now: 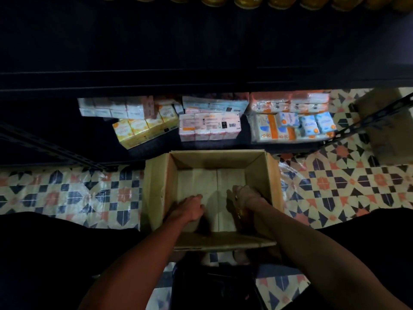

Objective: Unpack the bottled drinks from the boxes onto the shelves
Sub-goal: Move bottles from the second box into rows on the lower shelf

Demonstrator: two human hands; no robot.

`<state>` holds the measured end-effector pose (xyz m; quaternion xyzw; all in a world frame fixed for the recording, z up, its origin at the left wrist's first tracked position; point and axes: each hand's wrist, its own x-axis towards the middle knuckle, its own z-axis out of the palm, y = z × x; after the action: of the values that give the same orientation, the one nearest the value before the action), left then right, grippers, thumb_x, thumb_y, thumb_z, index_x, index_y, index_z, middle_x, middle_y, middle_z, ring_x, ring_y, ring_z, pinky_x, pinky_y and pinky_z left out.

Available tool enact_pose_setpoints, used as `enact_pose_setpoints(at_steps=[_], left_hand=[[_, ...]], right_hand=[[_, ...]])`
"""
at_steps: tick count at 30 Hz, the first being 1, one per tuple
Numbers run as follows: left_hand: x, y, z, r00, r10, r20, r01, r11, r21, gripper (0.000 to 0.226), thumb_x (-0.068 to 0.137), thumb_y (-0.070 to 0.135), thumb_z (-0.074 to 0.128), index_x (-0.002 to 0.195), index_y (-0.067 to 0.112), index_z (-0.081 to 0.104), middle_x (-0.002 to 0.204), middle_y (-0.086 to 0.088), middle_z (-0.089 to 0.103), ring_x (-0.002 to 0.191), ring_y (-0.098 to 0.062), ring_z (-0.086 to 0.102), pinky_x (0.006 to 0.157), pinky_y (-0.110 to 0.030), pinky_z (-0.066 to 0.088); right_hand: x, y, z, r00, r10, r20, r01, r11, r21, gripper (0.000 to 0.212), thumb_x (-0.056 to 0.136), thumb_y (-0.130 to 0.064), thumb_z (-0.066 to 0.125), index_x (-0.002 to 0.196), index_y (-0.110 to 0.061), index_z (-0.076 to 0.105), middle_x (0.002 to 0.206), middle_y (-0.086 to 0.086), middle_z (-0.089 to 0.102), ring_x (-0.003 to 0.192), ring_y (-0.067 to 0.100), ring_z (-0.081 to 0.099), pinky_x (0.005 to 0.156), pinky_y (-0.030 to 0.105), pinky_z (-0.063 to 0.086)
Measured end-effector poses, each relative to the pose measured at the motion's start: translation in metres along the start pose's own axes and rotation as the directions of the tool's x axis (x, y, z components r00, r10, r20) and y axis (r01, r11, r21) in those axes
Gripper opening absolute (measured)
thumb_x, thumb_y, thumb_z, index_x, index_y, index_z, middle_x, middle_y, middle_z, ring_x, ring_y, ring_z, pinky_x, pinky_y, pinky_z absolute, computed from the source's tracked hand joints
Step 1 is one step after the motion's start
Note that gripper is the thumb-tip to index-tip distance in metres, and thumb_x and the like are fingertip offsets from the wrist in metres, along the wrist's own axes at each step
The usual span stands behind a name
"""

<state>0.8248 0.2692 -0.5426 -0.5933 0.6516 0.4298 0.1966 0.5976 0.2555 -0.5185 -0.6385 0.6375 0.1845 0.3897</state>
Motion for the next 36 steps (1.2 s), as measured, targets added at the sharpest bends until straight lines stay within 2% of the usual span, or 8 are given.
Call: enact_pose_setpoints(at_steps=[3,10,14,17,24,28,33,36], left_hand=[[-0.007,0.006,-0.004,0.998,0.042,-0.039,-0.044,0.998,-0.040,0.043,0.102,0.030,0.045,0.142,0.017,0.043,0.140,-0.013,0.054,0.123,-0.029,0.055,0.099,-0.042,0.046],[-0.035,0.031,-0.031,0.976,0.159,-0.148,-0.186,0.964,-0.192,0.042,0.100,0.023,0.052,0.142,0.028,0.049,0.129,-0.003,0.062,0.097,-0.018,0.065,0.081,-0.035,0.055],[-0.047,0.042,-0.055,0.949,0.223,-0.225,-0.265,0.948,-0.178,0.034,0.096,0.025,0.054,0.128,0.032,0.061,0.126,0.001,0.065,0.104,-0.019,0.065,0.088,-0.033,0.053],[-0.059,0.047,-0.080,0.922,0.259,-0.289,-0.313,0.937,-0.157,0.023,0.095,0.017,0.057,0.113,0.027,0.069,0.100,0.003,0.070,0.089,-0.015,0.066,0.084,-0.034,0.055],[-0.121,0.065,-0.164,0.760,0.452,-0.466,-0.536,0.842,-0.057,0.018,0.092,0.014,0.063,0.085,0.030,0.065,0.086,0.008,0.069,0.078,-0.005,0.065,0.078,-0.034,0.058],[-0.164,0.081,-0.210,0.646,0.551,-0.528,-0.641,0.767,0.017,0.018,0.092,0.019,0.064,0.083,0.034,0.065,0.083,0.010,0.068,0.078,-0.004,0.064,0.072,-0.027,0.055],[-0.212,0.101,-0.255,0.507,0.626,-0.592,-0.724,0.682,0.100,0.011,0.086,0.017,0.065,0.081,0.026,0.065,0.066,0.007,0.062,0.061,-0.002,0.055,0.061,-0.036,0.051],[-0.240,0.112,-0.281,0.443,0.662,-0.605,-0.765,0.631,0.130,0.009,0.088,0.018,0.068,0.085,0.026,0.066,0.066,0.008,0.059,0.060,-0.002,0.052,0.059,-0.029,0.048]], right_hand=[[-0.005,-0.003,-0.003,0.997,0.049,0.061,-0.055,0.994,0.099,0.048,0.086,-0.024,0.076,0.129,-0.022,0.055,0.124,0.007,0.061,0.098,0.016,0.061,0.084,0.027,0.056],[-0.042,-0.030,-0.030,0.996,0.065,-0.065,-0.057,0.992,0.116,0.038,0.088,-0.026,0.075,0.122,-0.016,0.061,0.123,0.006,0.057,0.109,0.023,0.061,0.096,0.039,0.054],[-0.059,-0.053,-0.052,0.989,0.010,-0.146,0.006,0.994,0.107,0.039,0.083,-0.031,0.078,0.117,-0.020,0.062,0.116,0.004,0.053,0.110,0.024,0.061,0.096,0.038,0.052],[-0.071,-0.063,-0.073,0.975,-0.095,-0.200,0.121,0.985,0.121,0.031,0.077,-0.028,0.080,0.105,-0.030,0.066,0.109,-0.002,0.062,0.099,0.016,0.066,0.087,0.035,0.057],[-0.126,-0.098,-0.145,0.901,-0.249,-0.355,0.305,0.946,0.112,0.031,0.074,-0.024,0.079,0.099,-0.026,0.062,0.096,-0.001,0.065,0.084,0.018,0.066,0.062,0.028,0.053],[-0.160,-0.117,-0.189,0.833,-0.323,-0.448,0.389,0.919,0.059,0.023,0.068,-0.027,0.079,0.086,-0.026,0.064,0.085,-0.005,0.067,0.077,0.015,0.065,0.065,0.035,0.058],[-0.206,-0.138,-0.242,0.762,-0.385,-0.520,0.442,0.897,-0.017,0.025,0.064,-0.036,0.077,0.085,-0.028,0.067,0.084,-0.002,0.067,0.072,0.016,0.063,0.056,0.035,0.052],[-0.231,-0.147,-0.271,0.724,-0.427,-0.542,0.462,0.883,-0.080,0.024,0.066,-0.037,0.077,0.087,-0.030,0.068,0.082,-0.005,0.067,0.076,0.009,0.058,0.058,0.028,0.048]])
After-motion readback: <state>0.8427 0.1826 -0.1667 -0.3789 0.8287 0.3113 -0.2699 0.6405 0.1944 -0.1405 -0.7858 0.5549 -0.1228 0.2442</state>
